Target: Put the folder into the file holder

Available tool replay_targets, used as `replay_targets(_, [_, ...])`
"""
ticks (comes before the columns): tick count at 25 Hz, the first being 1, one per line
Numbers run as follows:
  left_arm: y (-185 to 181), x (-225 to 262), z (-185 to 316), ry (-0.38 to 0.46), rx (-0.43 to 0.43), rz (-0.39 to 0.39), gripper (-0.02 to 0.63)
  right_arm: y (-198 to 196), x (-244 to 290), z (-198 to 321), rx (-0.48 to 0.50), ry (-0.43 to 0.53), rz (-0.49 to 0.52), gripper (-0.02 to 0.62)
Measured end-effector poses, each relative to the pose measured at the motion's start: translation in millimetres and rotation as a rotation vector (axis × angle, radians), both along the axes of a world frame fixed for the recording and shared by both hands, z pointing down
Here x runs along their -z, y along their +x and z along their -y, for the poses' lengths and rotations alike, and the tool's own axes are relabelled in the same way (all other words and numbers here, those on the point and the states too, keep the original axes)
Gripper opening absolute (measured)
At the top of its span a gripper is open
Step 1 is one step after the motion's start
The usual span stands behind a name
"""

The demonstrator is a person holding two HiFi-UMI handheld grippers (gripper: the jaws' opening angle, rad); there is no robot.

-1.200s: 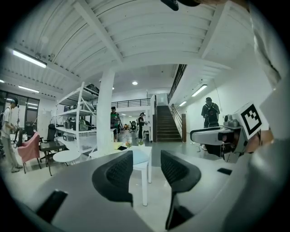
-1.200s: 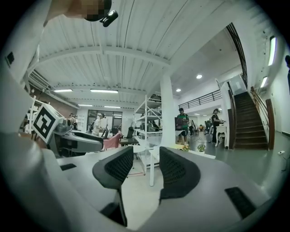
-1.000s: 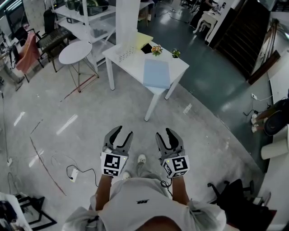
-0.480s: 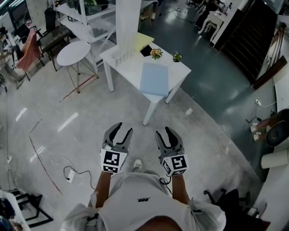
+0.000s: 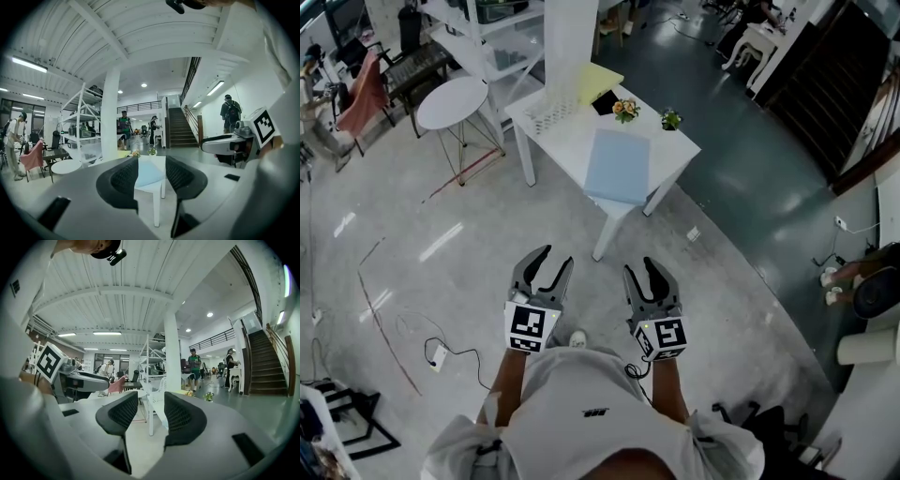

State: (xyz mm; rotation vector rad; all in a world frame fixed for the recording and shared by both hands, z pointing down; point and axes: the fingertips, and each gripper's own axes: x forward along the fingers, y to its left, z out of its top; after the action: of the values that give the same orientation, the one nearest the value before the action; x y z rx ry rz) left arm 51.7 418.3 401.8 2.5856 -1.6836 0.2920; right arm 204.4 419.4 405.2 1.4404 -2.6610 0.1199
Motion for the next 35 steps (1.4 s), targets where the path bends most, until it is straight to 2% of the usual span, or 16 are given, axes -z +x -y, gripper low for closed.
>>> replay_targets(10, [2, -7, 56, 0.006, -0.01, -0.012, 0.196, -2, -13, 55, -0.008, -0.011, 0.0, 0.175])
replay_targets(21, [-10, -7, 157, 0.001, -0.067, -0.022, 0.195, -17, -10, 146, -0.062, -0.024, -0.021, 0.175])
replay_targets(35, [-43, -14, 278, -0.02, -0.151, -0.038, 0.192, -52, -17, 254, -0.137, -0.056, -0.048, 0.175])
